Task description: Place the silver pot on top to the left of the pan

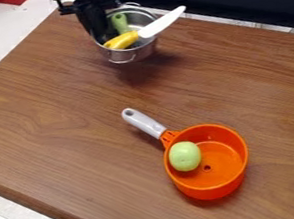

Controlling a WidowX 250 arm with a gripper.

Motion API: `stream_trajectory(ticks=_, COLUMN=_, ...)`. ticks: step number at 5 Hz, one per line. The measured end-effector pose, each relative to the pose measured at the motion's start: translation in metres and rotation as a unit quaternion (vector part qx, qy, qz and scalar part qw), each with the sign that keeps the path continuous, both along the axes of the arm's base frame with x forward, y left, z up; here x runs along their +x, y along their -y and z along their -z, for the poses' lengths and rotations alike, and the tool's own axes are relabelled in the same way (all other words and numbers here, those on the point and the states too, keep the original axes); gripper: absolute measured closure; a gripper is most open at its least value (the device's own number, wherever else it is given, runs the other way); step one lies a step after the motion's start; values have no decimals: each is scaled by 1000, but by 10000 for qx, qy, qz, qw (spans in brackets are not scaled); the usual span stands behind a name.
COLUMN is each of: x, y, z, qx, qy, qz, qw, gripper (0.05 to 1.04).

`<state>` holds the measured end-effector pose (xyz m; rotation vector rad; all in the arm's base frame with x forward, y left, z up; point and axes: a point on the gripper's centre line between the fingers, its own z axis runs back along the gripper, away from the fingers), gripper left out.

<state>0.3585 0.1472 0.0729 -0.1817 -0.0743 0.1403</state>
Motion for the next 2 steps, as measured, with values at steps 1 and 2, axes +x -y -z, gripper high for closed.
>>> stream_trajectory(ticks=1, x=-19, y=-12, z=13, qx=-66, qy=-77, qz=313, qw=9995, gripper=1029)
stream_trajectory(ticks=2, x=-34, y=-15, z=16, qx=-106, qy=-49, qz=555, qw=9984, gripper=1029)
